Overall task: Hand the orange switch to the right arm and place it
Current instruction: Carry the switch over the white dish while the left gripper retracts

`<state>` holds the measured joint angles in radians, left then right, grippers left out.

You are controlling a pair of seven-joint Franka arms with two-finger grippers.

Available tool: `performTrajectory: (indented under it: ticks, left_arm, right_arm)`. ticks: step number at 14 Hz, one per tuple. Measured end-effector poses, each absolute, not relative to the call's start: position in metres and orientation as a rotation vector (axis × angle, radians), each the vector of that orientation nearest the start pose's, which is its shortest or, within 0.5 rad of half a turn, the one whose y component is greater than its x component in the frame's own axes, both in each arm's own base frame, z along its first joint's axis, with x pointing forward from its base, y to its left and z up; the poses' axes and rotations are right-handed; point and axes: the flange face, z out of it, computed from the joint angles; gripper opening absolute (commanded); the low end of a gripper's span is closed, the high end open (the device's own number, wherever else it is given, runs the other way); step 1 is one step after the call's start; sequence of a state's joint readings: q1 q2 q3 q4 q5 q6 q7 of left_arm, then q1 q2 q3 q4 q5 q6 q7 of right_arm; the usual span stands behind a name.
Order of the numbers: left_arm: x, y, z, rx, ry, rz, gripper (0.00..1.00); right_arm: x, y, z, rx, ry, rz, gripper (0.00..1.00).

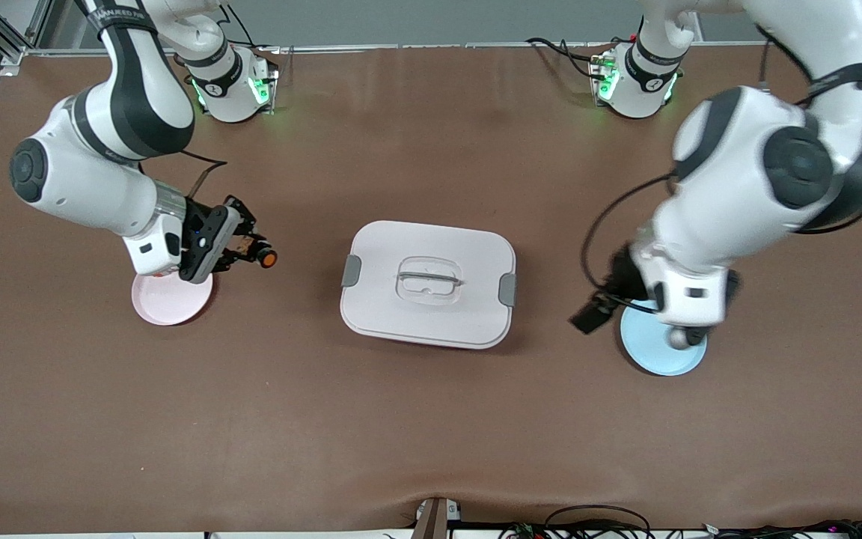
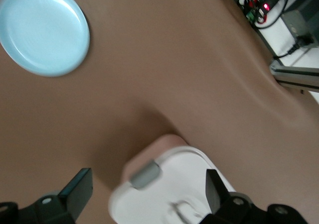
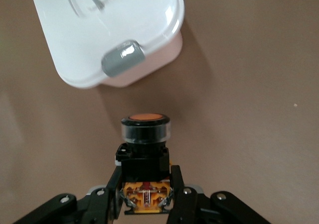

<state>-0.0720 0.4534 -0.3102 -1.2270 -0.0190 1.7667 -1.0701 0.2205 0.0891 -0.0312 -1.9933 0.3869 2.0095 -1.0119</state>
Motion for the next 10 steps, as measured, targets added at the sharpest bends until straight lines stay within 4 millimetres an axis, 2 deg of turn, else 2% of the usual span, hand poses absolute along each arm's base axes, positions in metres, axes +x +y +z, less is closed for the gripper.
performTrajectory:
  ticks: [3, 5, 8, 10]
  left_arm:
    - [0.670, -0.140, 0.538, -3.097, -0.990, 0.043, 1.00]
    - [0.671, -0.103, 0.538, -3.065, -0.866, 0.033, 1.00]
    - [0.670, -0.068, 0.539, -3.043, -0.723, 0.044, 1.00]
    - [0.666, -0.051, 0.549, -3.053, -0.647, 0.028, 1.00]
  right_arm:
    - [0.558, 0.096, 0.413, -2.433, -1.542, -0.069, 0.00]
    - [0.560, 0.078, 0.411, -2.432, -1.656, -0.029, 0.00]
    - [0.560, 0.060, 0.408, -2.442, -1.789, 0.054, 0.00]
    - [0.559, 0.052, 0.404, -2.418, -1.859, 0.072, 0.00]
